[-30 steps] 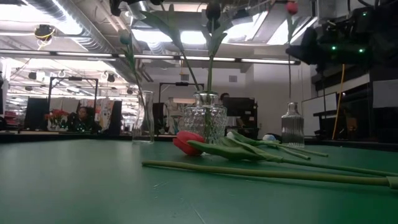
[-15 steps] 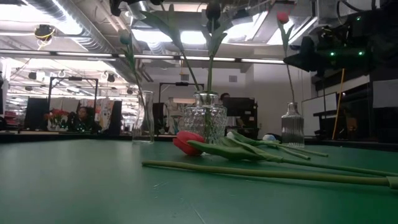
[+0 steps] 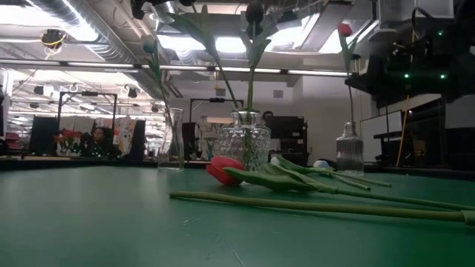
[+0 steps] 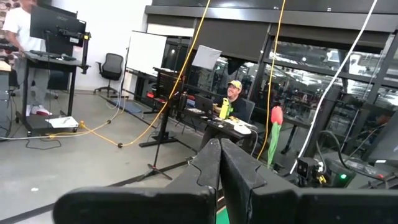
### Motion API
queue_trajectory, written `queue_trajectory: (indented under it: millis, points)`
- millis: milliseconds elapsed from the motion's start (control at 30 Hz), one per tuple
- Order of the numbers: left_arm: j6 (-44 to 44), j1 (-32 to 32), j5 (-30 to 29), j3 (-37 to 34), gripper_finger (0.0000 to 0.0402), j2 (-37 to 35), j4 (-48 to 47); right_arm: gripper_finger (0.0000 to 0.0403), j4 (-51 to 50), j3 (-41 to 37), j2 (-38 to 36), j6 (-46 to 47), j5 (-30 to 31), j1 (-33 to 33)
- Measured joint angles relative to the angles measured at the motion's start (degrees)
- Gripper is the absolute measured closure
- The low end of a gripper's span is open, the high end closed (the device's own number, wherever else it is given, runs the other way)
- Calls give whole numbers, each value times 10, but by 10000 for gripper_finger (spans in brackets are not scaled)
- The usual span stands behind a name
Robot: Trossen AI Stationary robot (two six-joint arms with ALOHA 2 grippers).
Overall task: Sort flowers into vase by color
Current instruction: Put the top pink tulip into the top right transparent vase
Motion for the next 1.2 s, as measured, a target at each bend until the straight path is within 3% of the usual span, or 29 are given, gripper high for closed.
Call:
queue_trajectory:
  millis: [400,867,1067,1200]
  points:
    - [6,1,0,0,393,0,-5,395,-24,-2,19,-7,8,0]
    - [5,1,0,1,393,0,-31,204,-13,-3,29,29,-7,0]
    - [10,1,-2,1,393,0,-31,167,-5,0,8,33,14,0]
    - [11,1,-2,1,393,0,-31,164,-59,0,-7,34,16,0]
